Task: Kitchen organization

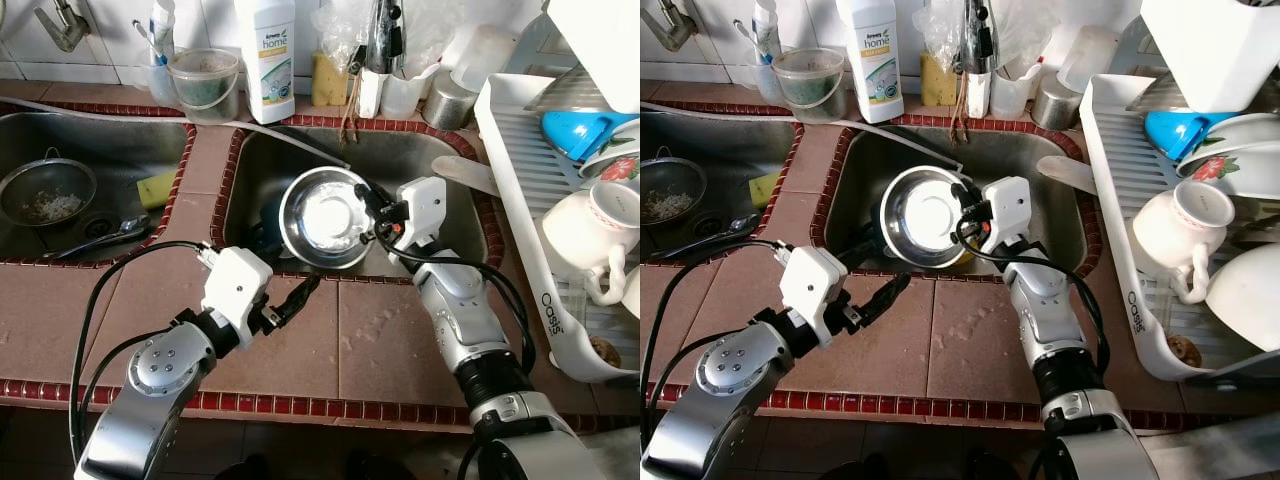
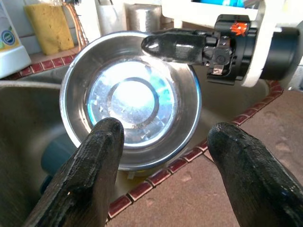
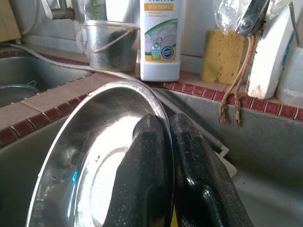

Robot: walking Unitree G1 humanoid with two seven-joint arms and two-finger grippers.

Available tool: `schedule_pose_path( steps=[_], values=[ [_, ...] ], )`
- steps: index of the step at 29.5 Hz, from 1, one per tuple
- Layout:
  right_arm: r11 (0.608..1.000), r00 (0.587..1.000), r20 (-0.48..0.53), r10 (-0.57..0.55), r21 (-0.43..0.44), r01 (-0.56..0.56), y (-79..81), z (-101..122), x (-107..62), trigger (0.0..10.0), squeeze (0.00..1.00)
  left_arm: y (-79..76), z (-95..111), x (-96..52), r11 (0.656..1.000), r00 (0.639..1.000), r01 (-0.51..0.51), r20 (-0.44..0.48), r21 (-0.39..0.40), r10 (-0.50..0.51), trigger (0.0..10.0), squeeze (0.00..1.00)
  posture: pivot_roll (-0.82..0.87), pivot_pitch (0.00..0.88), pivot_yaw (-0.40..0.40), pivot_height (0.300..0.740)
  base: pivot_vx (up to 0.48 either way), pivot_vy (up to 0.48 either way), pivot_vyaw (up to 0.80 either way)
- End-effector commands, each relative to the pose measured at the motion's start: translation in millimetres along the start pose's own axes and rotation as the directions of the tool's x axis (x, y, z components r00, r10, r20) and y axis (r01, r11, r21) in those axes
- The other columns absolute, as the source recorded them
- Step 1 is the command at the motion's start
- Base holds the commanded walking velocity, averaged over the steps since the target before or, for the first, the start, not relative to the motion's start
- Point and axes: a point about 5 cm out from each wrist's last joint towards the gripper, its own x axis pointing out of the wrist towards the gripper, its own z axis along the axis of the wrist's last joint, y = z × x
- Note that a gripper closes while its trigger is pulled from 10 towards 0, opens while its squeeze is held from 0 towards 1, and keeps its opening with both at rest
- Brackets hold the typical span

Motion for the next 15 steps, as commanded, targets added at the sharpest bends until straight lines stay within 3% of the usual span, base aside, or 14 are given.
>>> schedule_pose_path(
  steps=[1, 15],
  values=[
    [1.0, 1.0, -0.005, -0.011, 0.015, 0.011, -5.6, 1, 1.5, 10.0, 0.0, -4.1, 5, -0.8, 1.0, 1.0, 0.011, 0.011, -0.002, -0.011, 10.0, 0.0, -0.03, 0.233, -0.039, 0.74, 0.0, 0.0, 0.0],
    [0.999, 0.996, -0.081, -0.027, 0.037, 0.03, -17.0, -9, 1.2, 10.0, 0.0, -12.7, 8, -6.1, 1.0, 1.0, 0.016, -0.002, -0.02, -0.016, 10.0, 0.0, -0.02, 0.267, -0.033, 0.74, 0.0, 0.0, 0.0]
  ],
)
